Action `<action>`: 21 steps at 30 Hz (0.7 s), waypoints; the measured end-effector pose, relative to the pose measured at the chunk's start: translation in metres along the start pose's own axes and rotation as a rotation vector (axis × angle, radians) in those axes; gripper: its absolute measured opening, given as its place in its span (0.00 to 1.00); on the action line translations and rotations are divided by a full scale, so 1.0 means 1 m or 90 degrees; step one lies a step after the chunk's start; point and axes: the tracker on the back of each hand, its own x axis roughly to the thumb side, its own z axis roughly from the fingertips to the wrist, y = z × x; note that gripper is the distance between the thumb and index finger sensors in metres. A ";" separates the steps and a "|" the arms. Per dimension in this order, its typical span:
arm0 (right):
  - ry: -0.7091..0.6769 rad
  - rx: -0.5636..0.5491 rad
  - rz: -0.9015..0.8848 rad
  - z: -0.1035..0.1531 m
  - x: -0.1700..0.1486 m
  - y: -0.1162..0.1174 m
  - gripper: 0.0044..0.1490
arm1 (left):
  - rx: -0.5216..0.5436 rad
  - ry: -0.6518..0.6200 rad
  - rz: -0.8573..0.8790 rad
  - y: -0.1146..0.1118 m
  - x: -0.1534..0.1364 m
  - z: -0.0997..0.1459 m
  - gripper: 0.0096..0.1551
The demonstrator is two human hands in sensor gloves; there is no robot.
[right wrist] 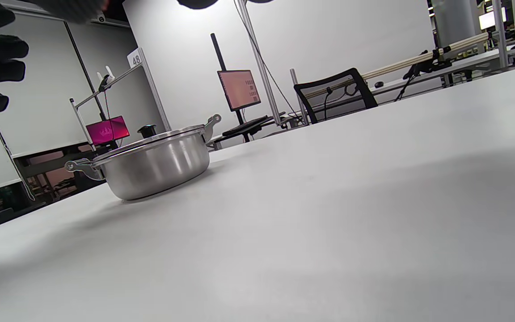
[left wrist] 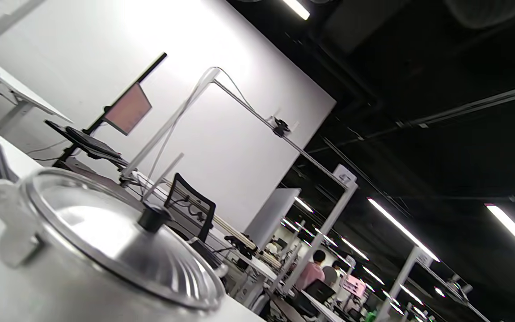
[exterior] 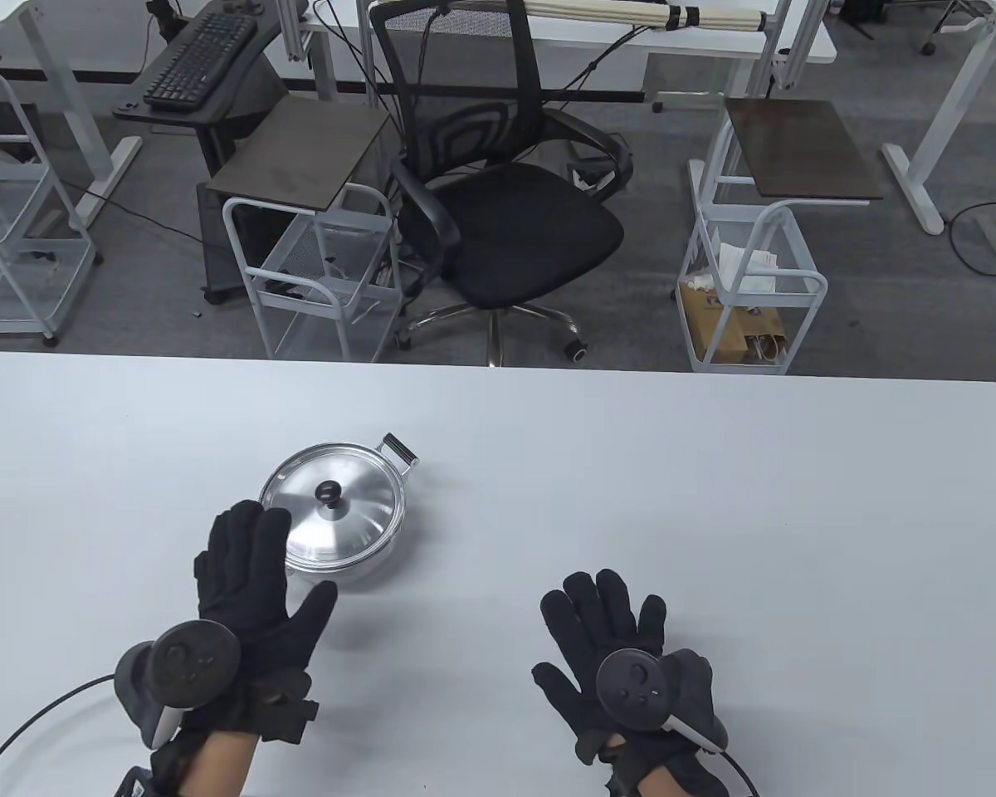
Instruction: Remove lid from the pot
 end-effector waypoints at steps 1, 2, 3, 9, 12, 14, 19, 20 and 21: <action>0.000 -0.001 0.001 0.000 0.000 0.000 0.46 | 0.006 0.010 0.004 0.002 -0.004 -0.003 0.52; 0.000 -0.001 0.000 0.000 0.000 0.000 0.46 | 0.013 0.029 0.014 0.004 -0.011 -0.008 0.52; 0.001 -0.002 0.000 0.000 0.000 0.000 0.46 | 0.016 0.045 0.018 0.005 -0.016 -0.011 0.52; 0.011 -0.004 -0.004 0.000 -0.001 -0.001 0.46 | -0.003 0.159 0.007 -0.005 -0.060 -0.032 0.52; 0.014 -0.006 -0.007 0.000 -0.001 -0.001 0.46 | -0.016 0.217 0.005 -0.015 -0.078 -0.036 0.52; 0.017 -0.002 -0.008 0.000 -0.002 0.000 0.46 | -0.031 0.258 0.006 -0.023 -0.089 -0.035 0.52; 0.020 -0.001 -0.013 0.000 -0.002 -0.001 0.46 | -0.060 0.332 0.035 -0.037 -0.109 -0.028 0.53; 0.020 -0.002 -0.014 0.000 -0.003 -0.002 0.46 | -0.062 0.343 0.032 -0.038 -0.111 -0.027 0.53; 0.021 -0.003 -0.017 0.000 -0.003 -0.002 0.46 | -0.064 0.352 0.028 -0.040 -0.113 -0.027 0.53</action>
